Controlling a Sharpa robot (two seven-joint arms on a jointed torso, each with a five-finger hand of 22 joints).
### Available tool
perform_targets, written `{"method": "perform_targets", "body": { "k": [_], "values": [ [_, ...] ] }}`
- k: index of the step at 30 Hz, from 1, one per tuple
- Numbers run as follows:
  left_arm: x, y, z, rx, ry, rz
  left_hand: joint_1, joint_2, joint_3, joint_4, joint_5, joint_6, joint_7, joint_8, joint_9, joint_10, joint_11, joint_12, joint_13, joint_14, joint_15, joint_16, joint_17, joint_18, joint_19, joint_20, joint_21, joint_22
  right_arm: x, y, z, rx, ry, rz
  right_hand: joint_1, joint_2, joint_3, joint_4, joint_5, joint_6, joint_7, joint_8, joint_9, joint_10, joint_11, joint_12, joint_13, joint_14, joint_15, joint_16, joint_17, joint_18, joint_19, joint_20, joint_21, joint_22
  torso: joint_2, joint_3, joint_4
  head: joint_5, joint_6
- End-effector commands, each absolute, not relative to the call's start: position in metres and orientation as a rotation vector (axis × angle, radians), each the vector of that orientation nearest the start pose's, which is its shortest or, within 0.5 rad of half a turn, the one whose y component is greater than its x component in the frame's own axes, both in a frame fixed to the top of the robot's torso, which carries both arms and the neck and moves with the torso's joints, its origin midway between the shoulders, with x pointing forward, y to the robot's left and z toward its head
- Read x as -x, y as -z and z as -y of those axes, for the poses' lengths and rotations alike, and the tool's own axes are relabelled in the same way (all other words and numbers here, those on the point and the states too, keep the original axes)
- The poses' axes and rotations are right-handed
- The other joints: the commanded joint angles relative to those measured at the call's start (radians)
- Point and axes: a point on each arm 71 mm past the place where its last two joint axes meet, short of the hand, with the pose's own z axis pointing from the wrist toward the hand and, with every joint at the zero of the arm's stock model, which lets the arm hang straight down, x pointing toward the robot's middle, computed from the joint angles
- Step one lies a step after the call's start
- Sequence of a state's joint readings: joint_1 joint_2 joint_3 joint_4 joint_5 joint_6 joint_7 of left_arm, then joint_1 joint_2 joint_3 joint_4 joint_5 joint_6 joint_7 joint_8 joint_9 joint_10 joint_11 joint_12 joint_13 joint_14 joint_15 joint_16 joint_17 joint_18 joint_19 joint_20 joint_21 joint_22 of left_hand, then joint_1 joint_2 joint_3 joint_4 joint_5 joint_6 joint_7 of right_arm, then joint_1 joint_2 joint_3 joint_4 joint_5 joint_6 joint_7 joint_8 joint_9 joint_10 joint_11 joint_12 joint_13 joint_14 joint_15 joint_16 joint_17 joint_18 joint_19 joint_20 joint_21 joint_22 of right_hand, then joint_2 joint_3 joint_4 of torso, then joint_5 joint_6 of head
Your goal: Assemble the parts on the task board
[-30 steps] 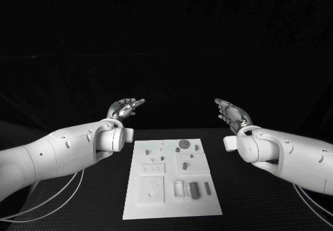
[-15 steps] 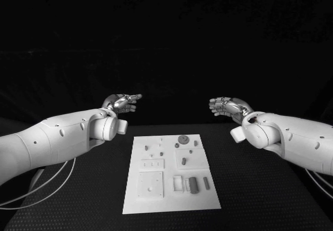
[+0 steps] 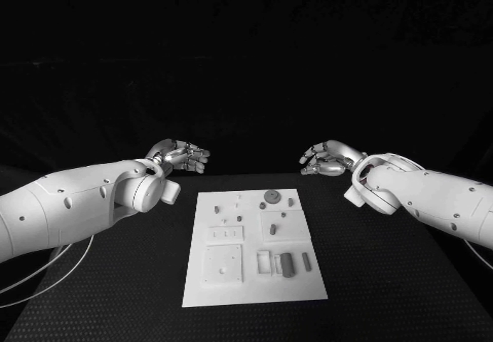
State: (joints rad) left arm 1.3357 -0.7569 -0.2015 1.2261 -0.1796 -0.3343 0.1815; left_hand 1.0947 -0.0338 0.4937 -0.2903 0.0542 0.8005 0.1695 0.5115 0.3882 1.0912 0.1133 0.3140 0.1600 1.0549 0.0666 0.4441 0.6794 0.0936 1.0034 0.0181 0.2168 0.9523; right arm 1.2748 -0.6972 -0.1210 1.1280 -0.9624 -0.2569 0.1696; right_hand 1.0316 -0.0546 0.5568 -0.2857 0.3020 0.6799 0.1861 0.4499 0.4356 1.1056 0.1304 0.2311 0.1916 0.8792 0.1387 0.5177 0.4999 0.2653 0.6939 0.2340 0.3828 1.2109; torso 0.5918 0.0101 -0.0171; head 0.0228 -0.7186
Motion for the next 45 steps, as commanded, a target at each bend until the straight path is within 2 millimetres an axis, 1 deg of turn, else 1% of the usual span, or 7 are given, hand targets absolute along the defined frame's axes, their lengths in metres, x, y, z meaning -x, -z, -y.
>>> {"method": "perform_targets", "body": {
  "k": [1, 9, 16, 19, 25, 33, 45],
  "values": [
    [-0.540, 0.185, -0.257, 0.881, 1.106, -1.638, 0.028, -0.008, 0.012, 0.000, 0.003, 0.019, -0.005, -0.007, -0.001, 0.037, -0.015, 0.011, 0.015, 0.050, -0.028, 0.023, 0.030, 0.022, 0.052, -0.021, 0.019, 0.011, -0.552, 0.191, 0.234, 0.050, -0.726, -1.685, 0.020, -0.005, -0.016, 0.000, 0.000, 0.014, 0.013, -0.011, 0.004, 0.096, -0.039, 0.047, 0.053, 0.099, -0.048, 0.055, 0.051, -0.003, 0.098, -0.034, 0.048, 0.018, 0.023, 0.0091, 0.0047, -0.004, -0.010],
    [-0.530, 0.172, -0.248, 0.877, 1.160, -1.636, 0.025, -0.025, -0.002, 0.001, 0.002, 0.037, -0.008, -0.026, -0.002, 0.069, -0.030, 0.016, 0.048, 0.070, -0.042, 0.037, 0.077, 0.009, 0.080, -0.046, 0.028, 0.028, -0.555, 0.192, 0.219, 0.242, -0.640, -1.732, 0.049, -0.016, -0.054, -0.003, 0.001, 0.081, -0.023, -0.035, 0.027, 0.138, -0.081, 0.283, 0.294, 0.231, -0.149, 0.247, 0.230, -0.003, 0.289, -0.124, 0.173, 0.079, 0.067, 0.0192, 0.0228, -0.008, -0.018],
    [-0.523, 0.167, -0.237, 0.871, 1.202, -1.647, 0.021, -0.030, -0.006, 0.001, 0.001, 0.030, -0.003, -0.040, -0.003, 0.044, -0.018, -0.006, 0.049, 0.062, -0.039, 0.032, 0.088, -0.001, 0.075, -0.052, 0.021, 0.031, -0.560, 0.191, 0.207, 0.319, -0.587, -1.699, 0.066, -0.019, -0.043, -0.003, 0.002, 0.106, -0.027, -0.053, 0.043, 0.111, -0.085, 0.292, 0.348, 0.297, -0.193, 0.323, 0.293, -0.003, 0.376, -0.171, 0.246, 0.120, 0.099, 0.0164, 0.0512, -0.013, -0.005],
    [-0.521, 0.165, -0.235, 0.870, 1.209, -1.646, 0.021, -0.031, -0.006, 0.001, 0.001, 0.029, -0.002, -0.043, -0.004, 0.041, -0.016, -0.010, 0.049, 0.061, -0.039, 0.031, 0.090, -0.003, 0.076, -0.054, 0.020, 0.031, -0.562, 0.191, 0.201, 0.336, -0.583, -1.693, 0.069, -0.025, -0.034, -0.004, 0.004, 0.104, -0.021, -0.064, 0.046, 0.075, -0.078, 0.267, 0.352, 0.270, -0.185, 0.313, 0.296, -0.008, 0.352, -0.171, 0.240, 0.117, 0.110, 0.0153, 0.0618, -0.012, -0.002],
    [-0.522, 0.160, -0.234, 0.874, 1.218, -1.640, 0.018, -0.033, -0.008, 0.002, 0.001, 0.026, 0.000, -0.048, -0.004, 0.035, -0.012, -0.018, 0.050, 0.060, -0.038, 0.029, 0.095, -0.007, 0.076, -0.057, 0.018, 0.033, -0.565, 0.192, 0.182, 0.390, -0.557, -1.681, 0.091, -0.037, -0.019, -0.003, 0.001, 0.072, 0.008, -0.103, 0.037, -0.173, 0.005, -0.004, 0.202, 0.279, -0.117, 0.362, 0.335, -0.003, 0.360, -0.172, 0.280, 0.124, 0.132, 0.0145, 0.0793, -0.018, 0.015],
    [-0.522, 0.158, -0.233, 0.877, 1.223, -1.639, 0.013, -0.033, -0.009, 0.003, 0.001, 0.025, 0.001, -0.051, -0.004, 0.033, -0.011, -0.022, 0.051, 0.060, -0.038, 0.028, 0.098, -0.009, 0.076, -0.059, 0.016, 0.033, -0.564, 0.192, 0.168, 0.486, -0.478, -1.654, 0.104, -0.037, -0.022, -0.005, 0.002, 0.083, -0.007, -0.120, 0.027, -0.128, 0.003, -0.097, 0.098, 0.291, -0.118, 0.432, 0.371, -0.003, 0.368, -0.188, 0.357, 0.122, 0.160, 0.0057, 0.0991, -0.031, 0.032],
    [-0.522, 0.155, -0.232, 0.879, 1.226, -1.638, 0.004, -0.034, -0.012, 0.005, 0.001, 0.023, 0.002, -0.056, -0.003, 0.032, -0.009, -0.029, 0.053, 0.059, -0.037, 0.025, 0.103, -0.014, 0.077, -0.063, 0.013, 0.035, -0.560, 0.201, 0.156, 0.564, -0.420, -1.645, 0.100, -0.047, -0.022, -0.004, 0.002, 0.106, -0.017, -0.120, 0.023, -0.125, 0.003, -0.131, 0.058, 0.268, -0.118, 0.439, 0.368, -0.003, 0.342, -0.184, 0.370, 0.119, 0.182, -0.0024, 0.1077, -0.047, 0.032]
  ]
}}
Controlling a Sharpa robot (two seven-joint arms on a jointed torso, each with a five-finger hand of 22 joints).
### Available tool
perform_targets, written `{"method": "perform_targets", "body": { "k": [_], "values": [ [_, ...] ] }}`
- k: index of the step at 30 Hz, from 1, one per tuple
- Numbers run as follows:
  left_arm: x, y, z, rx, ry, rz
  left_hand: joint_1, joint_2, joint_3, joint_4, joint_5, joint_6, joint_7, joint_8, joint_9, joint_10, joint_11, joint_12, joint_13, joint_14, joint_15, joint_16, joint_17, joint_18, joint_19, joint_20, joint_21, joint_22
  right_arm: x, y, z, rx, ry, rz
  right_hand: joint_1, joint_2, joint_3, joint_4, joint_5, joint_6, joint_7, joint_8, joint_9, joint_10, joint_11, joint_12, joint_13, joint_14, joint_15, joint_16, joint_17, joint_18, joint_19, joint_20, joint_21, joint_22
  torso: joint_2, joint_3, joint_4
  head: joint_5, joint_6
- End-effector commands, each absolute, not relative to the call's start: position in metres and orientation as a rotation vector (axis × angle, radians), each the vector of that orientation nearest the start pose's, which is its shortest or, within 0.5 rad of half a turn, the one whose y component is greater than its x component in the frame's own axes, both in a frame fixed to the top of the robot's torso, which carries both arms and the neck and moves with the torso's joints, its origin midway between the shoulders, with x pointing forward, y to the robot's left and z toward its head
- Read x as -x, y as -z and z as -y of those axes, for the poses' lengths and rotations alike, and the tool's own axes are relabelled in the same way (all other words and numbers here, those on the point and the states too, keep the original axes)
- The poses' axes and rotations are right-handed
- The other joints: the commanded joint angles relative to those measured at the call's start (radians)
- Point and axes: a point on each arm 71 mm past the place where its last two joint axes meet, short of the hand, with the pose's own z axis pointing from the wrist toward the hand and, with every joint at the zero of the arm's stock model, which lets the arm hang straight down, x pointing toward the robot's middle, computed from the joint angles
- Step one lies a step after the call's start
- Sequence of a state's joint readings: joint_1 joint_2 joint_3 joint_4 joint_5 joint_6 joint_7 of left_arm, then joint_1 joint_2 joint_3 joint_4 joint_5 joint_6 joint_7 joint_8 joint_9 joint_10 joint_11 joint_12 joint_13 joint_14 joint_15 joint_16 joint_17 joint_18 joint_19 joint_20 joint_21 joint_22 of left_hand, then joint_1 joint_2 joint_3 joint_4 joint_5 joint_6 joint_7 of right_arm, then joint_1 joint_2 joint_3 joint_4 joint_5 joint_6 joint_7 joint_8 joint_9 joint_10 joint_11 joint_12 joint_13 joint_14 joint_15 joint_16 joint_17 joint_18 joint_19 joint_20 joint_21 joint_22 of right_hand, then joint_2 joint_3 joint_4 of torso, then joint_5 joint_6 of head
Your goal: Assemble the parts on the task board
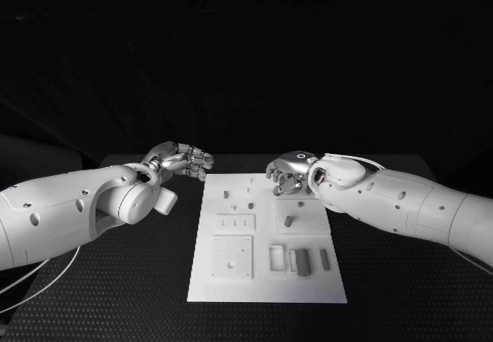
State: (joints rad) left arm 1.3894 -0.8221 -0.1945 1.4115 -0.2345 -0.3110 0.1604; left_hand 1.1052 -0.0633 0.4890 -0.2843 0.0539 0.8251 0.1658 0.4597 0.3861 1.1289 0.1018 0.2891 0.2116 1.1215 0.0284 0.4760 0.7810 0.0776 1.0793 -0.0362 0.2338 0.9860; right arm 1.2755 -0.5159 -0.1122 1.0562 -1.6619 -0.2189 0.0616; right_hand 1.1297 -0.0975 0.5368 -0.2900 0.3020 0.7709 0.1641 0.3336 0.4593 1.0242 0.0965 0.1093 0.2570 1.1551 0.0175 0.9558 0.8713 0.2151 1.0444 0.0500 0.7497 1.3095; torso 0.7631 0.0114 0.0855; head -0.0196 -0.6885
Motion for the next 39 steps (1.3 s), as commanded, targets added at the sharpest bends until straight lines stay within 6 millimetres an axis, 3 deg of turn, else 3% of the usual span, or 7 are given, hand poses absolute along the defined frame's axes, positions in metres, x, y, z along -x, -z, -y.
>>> {"method": "perform_targets", "body": {
  "k": [1, 9, 14, 17, 23, 28, 39],
  "values": [
    [-0.521, 0.155, -0.232, 0.880, 1.226, -1.638, -0.007, -0.004, -0.007, -0.001, 0.001, -0.001, 0.006, -0.004, -0.001, -0.006, 0.002, -0.004, 0.002, -0.007, 0.001, -0.007, 0.001, 0.002, 0.001, -0.009, -0.004, 0.001, -0.560, 0.202, 0.156, 0.566, -0.418, -1.646, 0.001, -0.004, -0.002, 0.000, 0.002, 0.017, 0.004, -0.004, -0.002, -0.049, 0.039, -0.015, -0.012, -0.011, 0.005, 0.000, -0.005, 0.047, -0.011, 0.001, 0.002, 0.020, 0.012, -0.0041, 0.0059, -0.004, 0.001],
    [-0.521, 0.154, -0.234, 0.881, 1.225, -1.637, -0.011, -0.005, -0.007, -0.001, 0.001, -0.002, 0.006, -0.006, -0.001, -0.007, 0.003, -0.007, 0.003, -0.007, 0.001, -0.008, 0.003, 0.000, 0.001, -0.011, -0.005, 0.002, -0.560, 0.209, 0.158, 0.585, -0.382, -1.647, 0.005, -0.013, 0.001, 0.000, 0.002, 0.018, -0.004, -0.009, -0.008, -0.064, 0.040, -0.035, -0.035, -0.022, 0.006, -0.001, -0.009, 0.047, -0.023, 0.006, 0.002, 0.019, 0.019, -0.0042, 0.0079, -0.009, -0.004],
    [-0.521, 0.153, -0.234, 0.883, 1.223, -1.639, -0.015, -0.005, -0.008, 0.000, 0.001, -0.003, 0.007, -0.008, 0.000, -0.007, 0.004, -0.009, 0.004, -0.007, 0.001, -0.010, 0.005, -0.002, 0.002, -0.012, -0.006, 0.002, -0.560, 0.207, 0.158, 0.573, -0.373, -1.607, -0.001, -0.033, -0.002, 0.001, 0.002, -0.017, -0.016, -0.034, -0.025, -0.116, 0.058, -0.046, -0.069, -0.056, 0.023, -0.001, -0.010, 0.047, -0.052, 0.020, -0.006, 0.018, 0.024, -0.0036, 0.0084, -0.013, -0.005],
    [-0.521, 0.153, -0.234, 0.884, 1.225, -1.642, -0.019, -0.006, -0.009, 0.001, 0.001, -0.004, 0.008, -0.009, 0.000, -0.008, 0.004, -0.011, 0.004, -0.007, 0.001, -0.011, 0.006, -0.003, 0.002, -0.014, -0.007, 0.003, -0.560, 0.207, 0.159, 0.575, -0.362, -1.596, 0.000, -0.041, -0.001, 0.002, 0.002, -0.031, -0.025, -0.042, -0.030, -0.126, 0.058, -0.045, -0.079, -0.063, 0.025, 0.008, -0.007, 0.047, -0.056, 0.023, -0.005, 0.020, 0.026, -0.0030, 0.0091, -0.012, -0.004],
    [-0.521, 0.153, -0.235, 0.886, 1.224, -1.644, -0.021, -0.007, -0.009, 0.001, 0.001, -0.004, 0.008, -0.011, 0.000, -0.008, 0.004, -0.012, 0.005, -0.007, 0.001, -0.011, 0.007, -0.004, 0.002, -0.015, -0.008, 0.003, -0.561, 0.208, 0.159, 0.581, -0.357, -1.608, 0.002, -0.038, 0.001, 0.002, 0.001, -0.026, -0.025, -0.040, -0.032, -0.124, 0.057, -0.040, -0.086, -0.066, 0.023, 0.020, -0.003, 0.047, -0.057, 0.024, 0.001, 0.021, 0.029, -0.0034, 0.0090, -0.012, -0.006],
    [-0.521, 0.153, -0.234, 0.886, 1.226, -1.649, -0.024, -0.007, -0.009, 0.001, 0.001, -0.005, 0.008, -0.012, 0.000, -0.009, 0.005, -0.014, 0.006, -0.007, 0.001, -0.012, 0.009, -0.005, 0.002, -0.016, -0.009, 0.003, -0.561, 0.212, 0.160, 0.588, -0.348, -1.624, 0.007, -0.030, -0.004, 0.000, 0.001, -0.018, -0.025, -0.035, -0.033, -0.079, 0.049, -0.018, -0.079, -0.063, 0.016, 0.047, 0.004, 0.047, -0.051, 0.020, 0.019, 0.023, 0.031, -0.0033, 0.0094, -0.013, -0.006],
    [-0.521, 0.154, -0.233, 0.886, 1.229, -1.657, -0.028, -0.008, -0.009, 0.001, 0.001, -0.006, 0.009, -0.014, 0.001, -0.011, 0.006, -0.019, 0.007, -0.008, 0.002, -0.015, 0.011, -0.008, 0.002, -0.018, -0.011, 0.004, -0.561, 0.215, 0.160, 0.595, -0.330, -1.621, 0.011, -0.019, -0.012, 0.000, 0.001, 0.011, -0.010, -0.019, -0.030, 0.026, 0.017, 0.037, -0.025, -0.058, -0.014, 0.082, 0.003, 0.047, -0.047, 0.011, 0.052, 0.021, 0.034, -0.0044, 0.0108, -0.011, -0.022]
  ]
}}
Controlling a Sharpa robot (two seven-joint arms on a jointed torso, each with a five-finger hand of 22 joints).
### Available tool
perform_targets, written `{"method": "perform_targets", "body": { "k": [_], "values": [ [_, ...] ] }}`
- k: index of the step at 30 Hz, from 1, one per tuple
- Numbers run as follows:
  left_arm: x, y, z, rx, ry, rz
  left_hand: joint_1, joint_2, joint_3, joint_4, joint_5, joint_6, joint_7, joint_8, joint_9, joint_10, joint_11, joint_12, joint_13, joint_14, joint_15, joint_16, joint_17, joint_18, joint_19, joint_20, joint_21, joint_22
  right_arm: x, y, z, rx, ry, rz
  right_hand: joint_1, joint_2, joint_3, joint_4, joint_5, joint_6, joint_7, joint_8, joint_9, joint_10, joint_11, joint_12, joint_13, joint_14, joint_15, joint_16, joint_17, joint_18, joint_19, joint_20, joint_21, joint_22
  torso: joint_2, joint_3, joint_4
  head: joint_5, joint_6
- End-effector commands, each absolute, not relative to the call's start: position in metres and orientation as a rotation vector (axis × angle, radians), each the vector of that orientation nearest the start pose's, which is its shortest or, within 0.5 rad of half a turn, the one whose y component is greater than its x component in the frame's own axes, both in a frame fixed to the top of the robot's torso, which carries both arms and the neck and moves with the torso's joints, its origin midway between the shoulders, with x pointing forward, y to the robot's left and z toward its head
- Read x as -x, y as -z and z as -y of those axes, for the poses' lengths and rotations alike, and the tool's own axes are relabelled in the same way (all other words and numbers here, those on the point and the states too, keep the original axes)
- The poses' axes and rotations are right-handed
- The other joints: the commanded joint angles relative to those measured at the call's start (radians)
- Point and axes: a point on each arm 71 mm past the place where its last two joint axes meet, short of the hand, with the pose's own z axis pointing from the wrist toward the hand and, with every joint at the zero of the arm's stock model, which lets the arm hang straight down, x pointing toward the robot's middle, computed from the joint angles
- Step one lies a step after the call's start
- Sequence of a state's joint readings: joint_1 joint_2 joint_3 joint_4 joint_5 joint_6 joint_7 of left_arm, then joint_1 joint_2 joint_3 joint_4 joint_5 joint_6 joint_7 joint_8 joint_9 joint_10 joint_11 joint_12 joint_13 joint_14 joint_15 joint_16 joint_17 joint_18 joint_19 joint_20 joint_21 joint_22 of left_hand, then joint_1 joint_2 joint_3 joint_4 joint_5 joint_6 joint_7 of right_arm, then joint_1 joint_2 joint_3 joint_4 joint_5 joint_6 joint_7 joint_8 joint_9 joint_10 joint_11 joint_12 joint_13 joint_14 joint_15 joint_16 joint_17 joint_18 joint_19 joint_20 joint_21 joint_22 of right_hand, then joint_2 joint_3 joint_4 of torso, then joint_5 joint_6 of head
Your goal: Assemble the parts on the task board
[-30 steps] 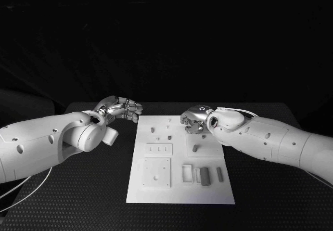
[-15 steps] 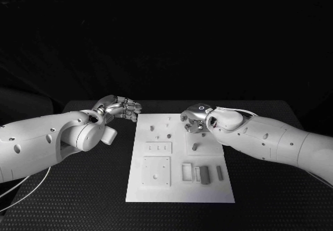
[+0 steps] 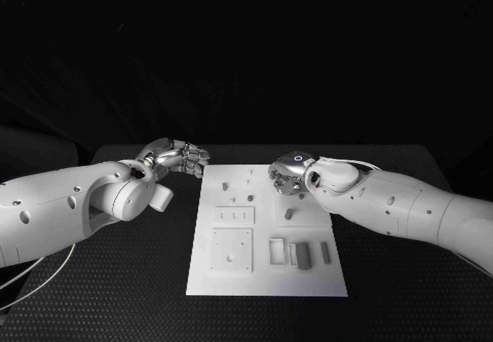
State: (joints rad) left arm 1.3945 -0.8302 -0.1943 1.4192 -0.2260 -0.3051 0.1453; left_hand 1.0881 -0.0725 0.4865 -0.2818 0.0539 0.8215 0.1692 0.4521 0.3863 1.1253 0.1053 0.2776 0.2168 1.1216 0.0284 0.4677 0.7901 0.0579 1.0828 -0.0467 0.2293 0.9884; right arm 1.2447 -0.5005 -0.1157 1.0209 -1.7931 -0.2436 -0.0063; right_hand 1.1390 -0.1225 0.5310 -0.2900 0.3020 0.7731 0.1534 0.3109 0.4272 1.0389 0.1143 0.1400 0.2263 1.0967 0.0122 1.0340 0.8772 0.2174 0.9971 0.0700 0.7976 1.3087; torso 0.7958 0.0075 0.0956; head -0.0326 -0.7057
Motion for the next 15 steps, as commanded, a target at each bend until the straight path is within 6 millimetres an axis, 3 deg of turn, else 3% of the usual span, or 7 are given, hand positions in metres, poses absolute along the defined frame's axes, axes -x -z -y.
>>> {"method": "perform_targets", "body": {
  "k": [1, 8, 12, 15],
  "values": [
    [-0.5209, 0.1536, -0.2336, 0.887, 1.228, -1.657, -0.011, 0.001, -0.006, -0.002, 0.001, -0.003, 0.006, -0.007, 0.001, -0.007, 0.003, -0.008, 0.002, -0.008, 0.002, -0.007, 0.002, 0.011, -0.002, -0.008, -0.007, 0.001, -0.5607, 0.2154, 0.1603, 0.598, -0.327, -1.621, 0.002, 0.006, -0.007, 0.000, 0.001, 0.012, 0.002, 0.005, 0.003, 0.016, -0.002, 0.010, 0.013, 0.001, -0.010, 0.007, -0.003, 0.044, 0.001, -0.010, 0.007, 0.022, 0.001, -0.0005, 0.0010, 0.004, -0.010],
    [-0.5215, 0.1536, -0.2341, 0.889, 1.226, -1.657, -0.012, 0.001, -0.006, -0.002, 0.001, -0.003, 0.006, -0.008, 0.001, -0.008, 0.003, -0.009, 0.002, -0.009, 0.002, -0.008, 0.003, 0.010, -0.002, -0.009, -0.008, 0.002, -0.5604, 0.2170, 0.1609, 0.601, -0.319, -1.628, 0.002, 0.008, -0.008, 0.000, 0.002, 0.029, 0.004, 0.013, 0.007, 0.028, -0.005, 0.017, 0.038, 0.002, -0.013, 0.016, -0.007, 0.044, 0.001, -0.012, 0.017, 0.021, 0.002, -0.0001, -0.0011, 0.005, -0.012],
    [-0.5217, 0.1538, -0.2339, 0.891, 1.226, -1.660, -0.013, 0.001, -0.006, -0.002, 0.001, -0.004, 0.006, -0.008, 0.001, -0.008, 0.003, -0.010, 0.003, -0.009, 0.002, -0.009, 0.003, 0.009, -0.002, -0.009, -0.009, 0.002, -0.5598, 0.2171, 0.1613, 0.605, -0.316, -1.627, 0.005, 0.011, -0.010, 0.000, 0.002, 0.039, 0.006, 0.017, 0.011, 0.036, -0.007, 0.021, 0.058, 0.008, -0.015, 0.034, -0.005, 0.044, 0.007, -0.017, 0.034, 0.023, 0.002, 0.0019, -0.0015, 0.007, -0.015],
    [-0.5218, 0.1538, -0.2339, 0.891, 1.226, -1.660, -0.013, 0.001, -0.006, -0.002, 0.001, -0.004, 0.006, -0.009, 0.002, -0.009, 0.004, -0.010, 0.003, -0.009, 0.002, -0.009, 0.004, 0.009, -0.002, -0.010, -0.009, 0.002, -0.5591, 0.2169, 0.1615, 0.608, -0.316, -1.625, 0.008, 0.013, -0.010, 0.000, 0.002, 0.053, 0.008, 0.023, 0.015, 0.051, -0.008, 0.029, 0.076, 0.012, -0.016, 0.046, -0.005, 0.044, 0.011, -0.021, 0.047, 0.023, 0.002, 0.0009, -0.0023, 0.005, -0.015]
  ]
}}
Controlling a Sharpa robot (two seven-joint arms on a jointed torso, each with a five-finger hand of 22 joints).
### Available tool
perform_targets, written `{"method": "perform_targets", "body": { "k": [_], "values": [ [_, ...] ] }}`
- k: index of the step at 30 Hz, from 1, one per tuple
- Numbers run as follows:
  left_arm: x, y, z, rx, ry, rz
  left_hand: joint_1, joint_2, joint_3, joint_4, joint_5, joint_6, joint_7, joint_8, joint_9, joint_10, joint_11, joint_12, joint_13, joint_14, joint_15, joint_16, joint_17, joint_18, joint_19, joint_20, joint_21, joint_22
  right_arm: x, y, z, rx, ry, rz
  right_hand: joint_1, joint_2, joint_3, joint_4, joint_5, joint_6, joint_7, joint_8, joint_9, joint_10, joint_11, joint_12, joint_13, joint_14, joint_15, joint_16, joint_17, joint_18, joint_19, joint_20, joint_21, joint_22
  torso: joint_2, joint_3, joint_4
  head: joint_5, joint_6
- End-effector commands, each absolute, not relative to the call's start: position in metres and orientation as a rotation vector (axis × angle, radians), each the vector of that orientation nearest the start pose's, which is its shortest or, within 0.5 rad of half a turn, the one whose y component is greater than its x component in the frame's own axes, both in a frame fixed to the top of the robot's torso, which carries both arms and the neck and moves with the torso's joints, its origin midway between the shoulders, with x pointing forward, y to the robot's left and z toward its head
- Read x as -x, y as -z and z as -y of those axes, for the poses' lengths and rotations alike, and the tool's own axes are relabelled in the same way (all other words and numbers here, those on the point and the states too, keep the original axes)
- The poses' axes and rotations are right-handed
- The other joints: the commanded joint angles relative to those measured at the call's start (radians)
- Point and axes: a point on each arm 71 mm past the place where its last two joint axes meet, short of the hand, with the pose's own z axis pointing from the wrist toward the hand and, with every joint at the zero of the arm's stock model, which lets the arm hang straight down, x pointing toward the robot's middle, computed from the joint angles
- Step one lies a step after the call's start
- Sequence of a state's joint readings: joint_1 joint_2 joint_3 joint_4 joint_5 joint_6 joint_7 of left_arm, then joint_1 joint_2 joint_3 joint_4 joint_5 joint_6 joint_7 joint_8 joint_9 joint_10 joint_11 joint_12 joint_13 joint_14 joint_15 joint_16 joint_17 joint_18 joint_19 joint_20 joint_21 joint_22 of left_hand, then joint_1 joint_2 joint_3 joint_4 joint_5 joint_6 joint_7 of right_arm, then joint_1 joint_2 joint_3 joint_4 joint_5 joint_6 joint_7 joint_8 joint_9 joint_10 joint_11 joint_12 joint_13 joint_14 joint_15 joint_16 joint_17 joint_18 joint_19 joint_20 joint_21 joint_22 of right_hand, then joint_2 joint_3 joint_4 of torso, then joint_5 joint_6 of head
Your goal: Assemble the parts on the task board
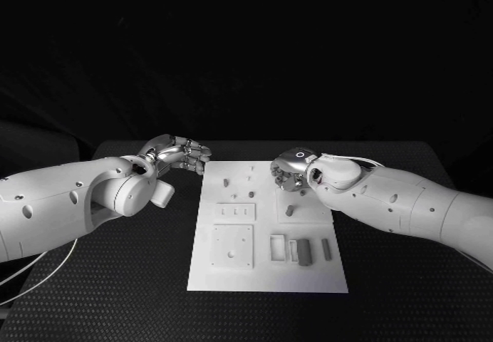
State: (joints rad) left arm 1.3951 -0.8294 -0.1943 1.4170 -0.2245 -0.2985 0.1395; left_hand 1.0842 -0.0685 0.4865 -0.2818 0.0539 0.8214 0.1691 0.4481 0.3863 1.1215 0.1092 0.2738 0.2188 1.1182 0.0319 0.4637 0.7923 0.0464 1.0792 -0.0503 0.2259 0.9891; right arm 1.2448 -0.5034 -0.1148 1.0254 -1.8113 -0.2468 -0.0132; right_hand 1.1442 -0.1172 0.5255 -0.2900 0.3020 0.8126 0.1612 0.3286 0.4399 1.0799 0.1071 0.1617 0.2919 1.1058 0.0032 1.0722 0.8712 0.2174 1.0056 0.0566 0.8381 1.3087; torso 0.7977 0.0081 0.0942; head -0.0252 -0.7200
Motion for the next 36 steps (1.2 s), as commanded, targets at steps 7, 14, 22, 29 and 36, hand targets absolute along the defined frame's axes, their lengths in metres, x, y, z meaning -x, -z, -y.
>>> {"method": "perform_targets", "body": {
  "k": [7, 14, 22, 29, 36],
  "values": [
    [-0.5219, 0.1538, -0.2343, 0.891, 1.226, -1.660, -0.010, -0.003, -0.006, -0.002, 0.001, -0.004, 0.007, -0.005, 0.002, -0.005, 0.000, -0.008, 0.001, -0.006, -0.001, -0.006, 0.002, 0.020, 0.001, -0.007, -0.006, 0.001, -0.5583, 0.2169, 0.1615, 0.609, -0.316, -1.625, 0.004, 0.012, -0.003, -0.001, 0.002, 0.034, -0.001, 0.014, 0.013, 0.028, -0.005, 0.016, 0.041, 0.008, -0.011, 0.021, -0.003, 0.044, 0.006, -0.013, 0.023, 0.021, 0.001, -0.0003, -0.0014, -0.007, -0.006],
    [-0.5219, 0.1539, -0.2354, 0.893, 1.224, -1.661, -0.010, -0.003, -0.005, -0.002, 0.001, -0.004, 0.007, -0.006, 0.002, -0.005, 0.000, -0.009, 0.002, -0.005, -0.001, -0.007, 0.003, 0.019, 0.001, -0.008, -0.007, 0.002, -0.5579, 0.2169, 0.1602, 0.613, -0.322, -1.623, 0.002, 0.019, -0.001, 0.000, 0.002, 0.050, -0.003, 0.020, 0.024, 0.041, -0.007, 0.020, 0.063, 0.015, -0.013, 0.032, -0.007, 0.044, 0.011, -0.016, 0.034, 0.021, 0.002, -0.0005, -0.0006, -0.005, -0.005],
    [-0.5213, 0.1540, -0.2345, 0.892, 1.226, -1.664, -0.010, -0.003, -0.005, -0.002, 0.001, -0.004, 0.007, -0.006, 0.003, -0.006, 0.001, -0.010, 0.002, -0.005, -0.001, -0.007, 0.004, 0.018, 0.001, -0.008, -0.007, 0.002, -0.5572, 0.2158, 0.1566, 0.602, -0.338, -1.611, -0.002, 0.045, 0.004, 0.000, 0.002, 0.072, -0.005, 0.028, 0.036, 0.063, -0.014, 0.026, 0.089, 0.027, -0.019, 0.044, -0.013, 0.044, 0.020, -0.023, 0.049, 0.020, 0.003, -0.0022, 0.0001, -0.008, -0.006],
    [-0.5219, 0.1537, -0.2378, 0.897, 1.218, -1.659, -0.010, -0.003, -0.005, -0.003, 0.001, -0.004, 0.007, -0.007, 0.003, -0.005, 0.001, -0.011, 0.003, -0.005, -0.001, -0.008, 0.004, 0.018, 0.001, -0.009, -0.008, 0.002, -0.5574, 0.2148, 0.1568, 0.589, -0.331, -1.602, -0.010, 0.058, 0.007, 0.000, 0.002, 0.087, -0.007, 0.032, 0.044, 0.079, -0.020, 0.029, 0.105, 0.029, -0.025, 0.046, -0.018, 0.044, 0.021, -0.025, 0.054, 0.020, 0.004, -0.0036, 0.0025, -0.008, -0.006],
    [-0.5219, 0.1535, -0.2381, 0.897, 1.218, -1.658, -0.009, -0.003, -0.004, -0.004, 0.001, -0.004, 0.007, -0.007, 0.003, -0.005, 0.000, -0.011, 0.003, -0.005, -0.001, -0.008, 0.005, 0.017, 0.002, -0.010, -0.008, 0.002, -0.5567, 0.2119, 0.1552, 0.565, -0.314, -1.571, -0.010, 0.071, 0.011, -0.001, 0.002, 0.114, -0.018, 0.042, 0.056, 0.107, -0.032, 0.038, 0.124, 0.040, -0.036, 0.051, -0.023, 0.044, 0.029, -0.031, 0.063, 0.020, 0.004, -0.0038, 0.0010, -0.004, -0.003]
  ]
}}
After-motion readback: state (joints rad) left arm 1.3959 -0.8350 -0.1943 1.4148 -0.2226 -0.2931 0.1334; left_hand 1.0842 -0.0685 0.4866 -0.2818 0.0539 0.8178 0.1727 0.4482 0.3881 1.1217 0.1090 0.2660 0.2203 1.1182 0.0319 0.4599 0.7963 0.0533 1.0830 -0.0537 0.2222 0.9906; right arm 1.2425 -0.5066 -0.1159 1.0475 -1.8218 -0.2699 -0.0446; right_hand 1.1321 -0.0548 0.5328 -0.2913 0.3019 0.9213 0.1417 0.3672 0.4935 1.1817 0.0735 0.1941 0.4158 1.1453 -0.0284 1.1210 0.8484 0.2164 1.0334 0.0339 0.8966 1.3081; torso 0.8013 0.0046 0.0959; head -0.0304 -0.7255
